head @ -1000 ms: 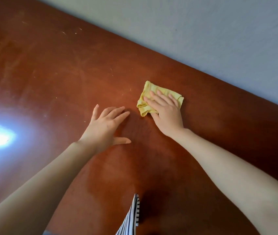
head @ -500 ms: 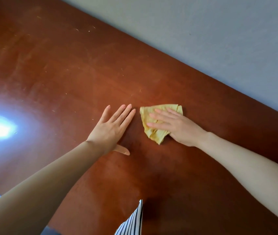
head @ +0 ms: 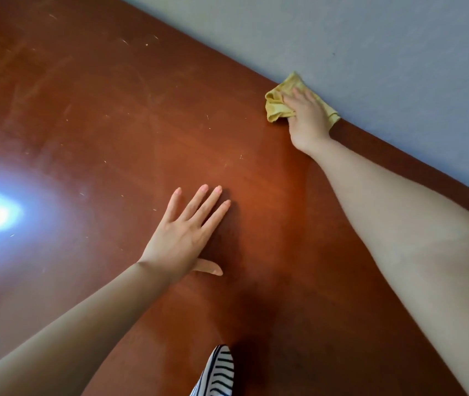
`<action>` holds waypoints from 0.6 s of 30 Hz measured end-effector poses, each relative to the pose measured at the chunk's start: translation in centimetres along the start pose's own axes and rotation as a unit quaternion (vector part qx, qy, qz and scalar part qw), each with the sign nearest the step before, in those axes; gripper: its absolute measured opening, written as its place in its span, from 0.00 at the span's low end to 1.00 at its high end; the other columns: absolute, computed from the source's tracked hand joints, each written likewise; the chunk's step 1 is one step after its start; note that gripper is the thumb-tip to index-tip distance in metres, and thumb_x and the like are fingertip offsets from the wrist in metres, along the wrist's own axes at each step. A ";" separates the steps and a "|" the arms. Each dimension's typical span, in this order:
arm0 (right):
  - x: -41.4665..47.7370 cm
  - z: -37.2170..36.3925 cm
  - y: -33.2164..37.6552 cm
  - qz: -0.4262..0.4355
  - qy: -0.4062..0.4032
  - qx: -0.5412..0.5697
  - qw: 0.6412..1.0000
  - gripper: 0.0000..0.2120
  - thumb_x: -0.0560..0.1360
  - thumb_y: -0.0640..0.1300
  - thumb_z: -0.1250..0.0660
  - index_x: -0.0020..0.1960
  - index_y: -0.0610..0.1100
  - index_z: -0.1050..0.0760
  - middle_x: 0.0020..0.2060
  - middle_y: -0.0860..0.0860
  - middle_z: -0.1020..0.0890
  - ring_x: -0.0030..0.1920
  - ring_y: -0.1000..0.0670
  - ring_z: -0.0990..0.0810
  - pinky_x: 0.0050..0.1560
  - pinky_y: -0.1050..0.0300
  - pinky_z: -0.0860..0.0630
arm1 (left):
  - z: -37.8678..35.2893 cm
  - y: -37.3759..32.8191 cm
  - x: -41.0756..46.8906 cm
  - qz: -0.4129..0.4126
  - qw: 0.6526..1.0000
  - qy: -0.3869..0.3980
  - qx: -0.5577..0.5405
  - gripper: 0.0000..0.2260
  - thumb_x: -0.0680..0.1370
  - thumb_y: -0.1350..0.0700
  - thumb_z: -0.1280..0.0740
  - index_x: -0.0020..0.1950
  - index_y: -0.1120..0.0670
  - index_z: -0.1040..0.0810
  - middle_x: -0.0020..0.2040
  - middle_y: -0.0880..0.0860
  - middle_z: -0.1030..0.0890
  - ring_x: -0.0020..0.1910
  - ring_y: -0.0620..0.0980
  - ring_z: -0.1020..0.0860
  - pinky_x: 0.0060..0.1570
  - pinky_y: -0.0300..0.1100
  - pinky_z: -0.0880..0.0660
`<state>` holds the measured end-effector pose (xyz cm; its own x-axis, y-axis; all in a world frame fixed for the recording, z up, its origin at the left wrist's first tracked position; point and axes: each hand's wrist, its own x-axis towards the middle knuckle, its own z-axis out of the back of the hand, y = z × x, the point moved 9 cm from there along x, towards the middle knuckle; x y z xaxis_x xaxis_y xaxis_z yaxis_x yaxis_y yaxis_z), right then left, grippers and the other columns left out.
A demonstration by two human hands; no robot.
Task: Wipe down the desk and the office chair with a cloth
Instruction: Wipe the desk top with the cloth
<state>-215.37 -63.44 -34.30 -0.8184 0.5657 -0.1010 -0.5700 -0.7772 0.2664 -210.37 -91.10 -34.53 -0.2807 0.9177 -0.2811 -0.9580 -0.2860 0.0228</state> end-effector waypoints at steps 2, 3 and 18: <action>-0.1 -0.6 0.7 -0.069 -0.019 0.000 0.997 0.24 0.80 0.39 0.46 0.74 0.54 0.40 0.76 0.50 0.43 0.76 0.47 0.49 0.74 0.48 0.51 | -0.2 0.5 -0.1 0.022 1.000 0.017 0.004 0.57 0.61 0.24 0.39 0.77 0.58 0.56 0.77 0.57 0.53 0.75 0.57 0.55 0.71 0.61 0.55; -0.5 -1.0 1.4 -0.086 -0.024 0.001 0.996 0.24 0.80 0.42 0.46 0.74 0.55 0.40 0.76 0.51 0.43 0.76 0.48 0.50 0.74 0.47 0.52 | -0.5 0.9 -0.1 0.040 0.999 0.021 0.003 0.59 0.62 0.24 0.42 0.75 0.59 0.65 0.76 0.57 0.62 0.74 0.57 0.64 0.70 0.60 0.63; -16.9 -4.7 9.3 0.208 0.050 0.001 0.977 0.26 0.76 0.41 0.36 0.72 0.53 0.35 0.73 0.53 0.36 0.75 0.49 0.45 0.75 0.47 0.54 | -1.2 2.2 -0.3 0.119 0.991 0.061 0.026 0.61 0.62 0.22 0.46 0.68 0.61 0.78 0.76 0.56 0.69 0.75 0.57 0.68 0.67 0.64 0.67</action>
<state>-207.20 -81.55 -34.61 -0.9822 0.1718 -0.0760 -0.1870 -0.9334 0.3062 -212.38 -92.33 -35.56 -0.4936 0.7848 -0.3747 -0.8677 -0.4734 0.1515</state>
